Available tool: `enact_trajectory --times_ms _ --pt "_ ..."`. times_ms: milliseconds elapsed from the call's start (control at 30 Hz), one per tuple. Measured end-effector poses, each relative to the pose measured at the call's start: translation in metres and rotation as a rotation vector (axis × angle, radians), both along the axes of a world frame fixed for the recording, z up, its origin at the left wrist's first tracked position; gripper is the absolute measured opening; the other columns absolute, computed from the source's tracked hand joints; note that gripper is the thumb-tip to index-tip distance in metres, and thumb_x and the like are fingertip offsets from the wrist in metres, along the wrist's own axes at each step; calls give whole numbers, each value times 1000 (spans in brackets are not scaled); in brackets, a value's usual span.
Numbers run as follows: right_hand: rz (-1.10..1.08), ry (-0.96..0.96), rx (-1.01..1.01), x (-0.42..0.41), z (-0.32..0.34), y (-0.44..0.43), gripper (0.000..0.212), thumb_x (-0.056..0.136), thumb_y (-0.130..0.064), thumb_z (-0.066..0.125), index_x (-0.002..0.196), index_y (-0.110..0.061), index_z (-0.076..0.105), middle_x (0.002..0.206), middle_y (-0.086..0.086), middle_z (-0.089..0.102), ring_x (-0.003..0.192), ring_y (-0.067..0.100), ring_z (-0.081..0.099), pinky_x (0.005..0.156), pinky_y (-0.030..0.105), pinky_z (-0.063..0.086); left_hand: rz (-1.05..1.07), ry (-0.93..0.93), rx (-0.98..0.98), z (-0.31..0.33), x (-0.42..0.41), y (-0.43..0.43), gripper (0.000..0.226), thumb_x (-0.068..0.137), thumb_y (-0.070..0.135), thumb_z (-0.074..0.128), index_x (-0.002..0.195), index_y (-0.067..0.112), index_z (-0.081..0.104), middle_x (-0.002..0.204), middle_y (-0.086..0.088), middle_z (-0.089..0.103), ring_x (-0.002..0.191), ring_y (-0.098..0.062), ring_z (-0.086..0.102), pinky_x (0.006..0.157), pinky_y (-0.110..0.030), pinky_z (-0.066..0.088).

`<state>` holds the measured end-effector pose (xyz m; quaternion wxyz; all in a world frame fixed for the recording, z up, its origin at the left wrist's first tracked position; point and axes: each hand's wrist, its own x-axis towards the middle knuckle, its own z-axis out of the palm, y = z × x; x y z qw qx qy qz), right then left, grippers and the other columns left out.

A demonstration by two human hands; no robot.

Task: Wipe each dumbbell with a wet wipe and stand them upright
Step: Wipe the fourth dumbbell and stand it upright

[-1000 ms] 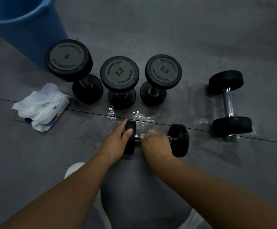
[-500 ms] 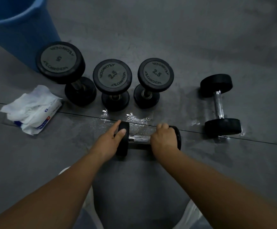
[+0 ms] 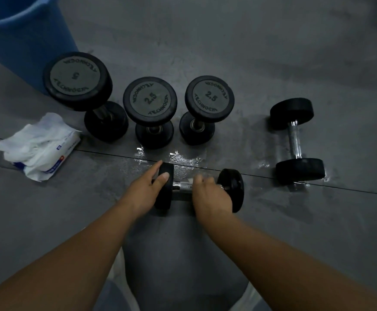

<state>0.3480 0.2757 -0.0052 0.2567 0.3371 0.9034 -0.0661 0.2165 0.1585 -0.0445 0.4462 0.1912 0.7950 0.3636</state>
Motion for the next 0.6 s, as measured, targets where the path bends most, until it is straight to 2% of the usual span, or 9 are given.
enact_trajectory --times_ms 67,100,233,300,367,467,533,600 --pt "-13 65 8 -2 1 14 39 90 0 46 127 -10 39 119 16 45 97 32 61 62 36 45 4 9 -7 2 0 3 55 98 45 49 150 36 33 150 0 45 136 -12 42 108 -22 29" --pt "-10 48 32 -1 3 18 38 90 0 47 127 -9 41 119 16 43 98 32 59 65 37 48 2 16 -7 4 -1 4 55 99 44 49 150 35 33 151 0 44 137 -12 42 105 -19 28" --pt "6 -130 19 -3 -2 4 34 98 -4 34 127 2 49 127 18 47 112 29 53 83 35 47 -15 29 -3 7 0 4 54 100 42 48 151 32 32 151 -1 44 136 -13 42 101 -17 27" --pt "27 -187 102 -8 -5 -2 36 97 -6 34 130 3 48 128 21 46 111 30 53 78 35 48 -13 34 -6 9 0 4 54 100 42 48 151 32 33 150 -1 45 136 -13 42 103 -18 29" --pt "89 -251 248 -10 -5 7 38 97 -9 35 132 3 46 124 21 45 103 28 53 67 31 41 -1 26 -6 9 -1 6 54 100 42 49 151 32 34 150 -1 46 133 -11 44 107 -23 32" --pt "238 -350 304 -8 -6 16 36 97 -12 37 129 -5 52 119 18 49 99 27 54 66 31 35 -4 -2 3 7 -1 4 54 99 44 50 150 36 34 148 -1 48 125 -6 44 108 -24 33" --pt "273 -299 241 -14 -3 16 33 95 -11 42 125 -11 56 120 15 54 102 26 56 68 31 37 -15 0 -8 4 -1 1 55 98 47 50 149 39 33 146 0 49 127 -10 46 107 -25 34" --pt "201 -145 147 -24 4 24 32 92 -11 46 121 -13 59 120 12 55 107 28 55 76 32 42 -8 -8 -15 2 -2 1 55 97 48 50 149 39 34 146 0 49 130 -12 47 109 -26 34"
